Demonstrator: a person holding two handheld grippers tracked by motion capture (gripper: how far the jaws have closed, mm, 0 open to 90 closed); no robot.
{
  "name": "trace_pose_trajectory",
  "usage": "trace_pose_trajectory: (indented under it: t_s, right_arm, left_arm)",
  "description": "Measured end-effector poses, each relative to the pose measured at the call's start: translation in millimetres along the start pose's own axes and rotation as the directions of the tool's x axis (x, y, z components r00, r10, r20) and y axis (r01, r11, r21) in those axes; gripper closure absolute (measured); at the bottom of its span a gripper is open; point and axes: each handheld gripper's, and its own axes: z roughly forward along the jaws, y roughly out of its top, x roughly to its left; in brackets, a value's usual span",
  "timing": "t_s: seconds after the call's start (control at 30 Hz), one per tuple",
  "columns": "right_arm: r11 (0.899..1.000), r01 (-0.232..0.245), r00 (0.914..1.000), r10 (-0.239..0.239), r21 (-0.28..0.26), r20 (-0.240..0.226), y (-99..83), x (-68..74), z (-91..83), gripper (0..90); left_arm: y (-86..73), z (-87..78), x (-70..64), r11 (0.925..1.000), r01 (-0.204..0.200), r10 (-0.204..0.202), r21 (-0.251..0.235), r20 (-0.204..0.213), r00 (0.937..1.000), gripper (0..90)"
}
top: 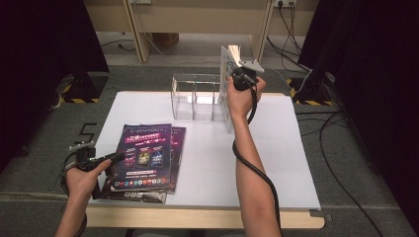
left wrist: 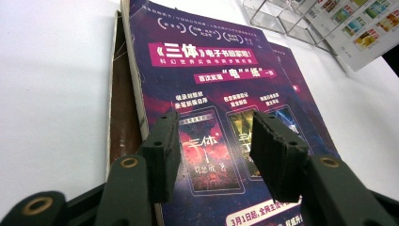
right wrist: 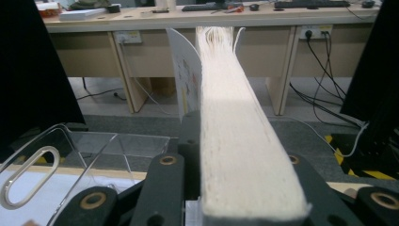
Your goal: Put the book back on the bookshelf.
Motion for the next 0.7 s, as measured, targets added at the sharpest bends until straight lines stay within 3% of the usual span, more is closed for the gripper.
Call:
trace_pose_trajectory:
  t_s: [0.23, 0.7]
  right_arm:
    - [0.999, 0.034, 0.9993, -0.034, 0.02, 0.012, -6.2, 1.4, -3.8, 70.7]
    - [1.0, 0.017, 0.9995, -0.017, 0.02, -0.028, -9.0, -4.4, -18.2, 62.3]
  left_arm:
    - [-0.3, 0.8, -1.4, 1.0, -0.004, 0.004, 0.004, 0.003, 1.0, 51.7]
    - [-1.0, 2.5, -4.4, 0.9999, -0.014, 0.014, 0.008, 0.004, 0.9999, 51.0]
